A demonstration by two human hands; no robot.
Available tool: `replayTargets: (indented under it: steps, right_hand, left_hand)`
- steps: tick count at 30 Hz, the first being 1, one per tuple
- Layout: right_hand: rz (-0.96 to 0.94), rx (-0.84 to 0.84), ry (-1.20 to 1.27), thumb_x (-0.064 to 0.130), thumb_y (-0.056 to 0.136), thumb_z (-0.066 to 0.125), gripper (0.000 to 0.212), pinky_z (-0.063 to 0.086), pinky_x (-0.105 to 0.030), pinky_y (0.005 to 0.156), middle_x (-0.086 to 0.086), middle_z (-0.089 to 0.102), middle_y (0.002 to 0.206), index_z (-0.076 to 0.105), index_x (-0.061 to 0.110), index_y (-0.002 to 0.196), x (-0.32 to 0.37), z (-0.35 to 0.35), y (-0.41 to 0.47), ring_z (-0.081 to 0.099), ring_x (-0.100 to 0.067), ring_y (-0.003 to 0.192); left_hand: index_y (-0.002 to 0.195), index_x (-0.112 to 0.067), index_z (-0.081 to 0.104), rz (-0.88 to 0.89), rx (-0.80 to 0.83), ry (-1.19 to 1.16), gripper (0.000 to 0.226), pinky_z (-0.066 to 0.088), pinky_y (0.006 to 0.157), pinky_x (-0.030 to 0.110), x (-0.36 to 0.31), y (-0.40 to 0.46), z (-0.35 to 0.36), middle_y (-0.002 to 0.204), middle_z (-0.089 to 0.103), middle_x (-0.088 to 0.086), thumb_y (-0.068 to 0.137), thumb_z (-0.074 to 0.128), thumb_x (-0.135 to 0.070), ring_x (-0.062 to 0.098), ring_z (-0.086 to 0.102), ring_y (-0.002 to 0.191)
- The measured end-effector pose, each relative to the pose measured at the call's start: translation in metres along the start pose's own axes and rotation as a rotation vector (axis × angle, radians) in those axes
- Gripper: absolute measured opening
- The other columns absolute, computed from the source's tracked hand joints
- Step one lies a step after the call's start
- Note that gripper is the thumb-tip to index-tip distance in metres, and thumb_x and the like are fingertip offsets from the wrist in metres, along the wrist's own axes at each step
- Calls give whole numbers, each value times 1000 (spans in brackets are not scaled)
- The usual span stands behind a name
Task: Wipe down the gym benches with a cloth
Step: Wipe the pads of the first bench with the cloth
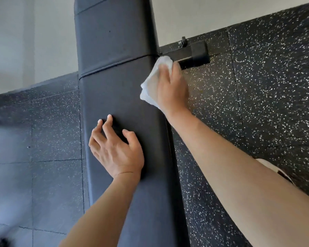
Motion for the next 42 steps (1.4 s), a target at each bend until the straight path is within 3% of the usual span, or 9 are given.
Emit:
replayTargets:
  steps: [4, 9, 14, 20, 26, 30, 36, 39, 42]
  right_hand:
    - [-50, -40, 89, 32, 109, 48, 27, 43, -43, 75, -4, 59, 85, 49, 10, 93, -25, -22, -71, 54, -27, 80]
    - [-50, 43, 165, 44, 107, 42, 35, 46, -54, 74, 1, 54, 78, 46, 15, 89, -60, -40, -143, 53, -27, 76]
    - [-13, 22, 98, 41, 104, 41, 31, 43, -40, 71, 5, 60, 81, 50, 14, 94, -30, -14, -57, 56, -16, 77]
    - [50, 38, 140, 49, 100, 41, 43, 53, -44, 85, -4, 68, 99, 60, 11, 108, -8, 10, 29, 64, -25, 93]
    - [98, 113, 166, 48, 107, 43, 29, 52, -39, 77, 13, 61, 80, 54, 22, 102, -65, -8, -64, 59, -7, 75]
    - [110, 165, 167, 48, 110, 41, 34, 51, -56, 72, 4, 56, 77, 50, 18, 98, -93, -30, -145, 53, -18, 71]
    - [-14, 44, 78, 50, 102, 41, 34, 41, -42, 68, 6, 54, 78, 45, 19, 90, -28, -24, -84, 50, -21, 74]
    - [-59, 50, -41, 47, 97, 56, 25, 45, -33, 76, 2, 66, 101, 55, 24, 108, 12, 2, -16, 61, -24, 90]
    - [-69, 33, -108, 51, 93, 62, 31, 40, -30, 75, 4, 67, 106, 57, 26, 111, 25, 12, 16, 61, -22, 95]
  left_hand:
    - [149, -25, 49, 4, 11, -15, 58, 25, 122, 50, 3, 0, 0, 154, 42, 2, 92, 44, -36, 34, 34, 141]
    - [149, -22, 49, -3, 3, -2, 59, 26, 121, 53, 2, -1, 0, 155, 41, 5, 92, 43, -36, 36, 34, 140]
    - [149, -21, 49, 2, 2, 6, 60, 25, 121, 56, 4, 1, 3, 155, 41, 6, 91, 43, -35, 37, 34, 141]
    - [148, -21, 49, 16, -8, 14, 59, 26, 122, 56, 4, 2, 3, 156, 41, 6, 91, 43, -36, 37, 35, 141]
    - [148, -24, 48, 10, -11, -3, 58, 26, 122, 55, 4, 1, 2, 155, 41, 3, 91, 44, -37, 35, 35, 141]
    - [148, -23, 49, 14, -20, 3, 59, 25, 122, 53, 4, 2, 2, 154, 42, 3, 91, 44, -37, 34, 35, 140]
    - [147, -24, 50, 11, -16, -9, 57, 27, 121, 54, 4, 1, 2, 154, 42, 3, 92, 44, -38, 33, 35, 139]
    - [147, -22, 51, 16, -17, -2, 58, 28, 120, 55, 2, 1, 1, 154, 43, 4, 92, 44, -37, 35, 37, 139]
    - [147, -21, 52, 13, -12, -2, 59, 25, 123, 51, 1, 1, -1, 155, 43, 6, 91, 44, -36, 36, 36, 141]
Point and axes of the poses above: each hand's wrist, its own y-axis towards the middle knuckle, its own z-axis out of the palm, x = y × z, the point moved 9 cm from there along y, towards the middle knuckle
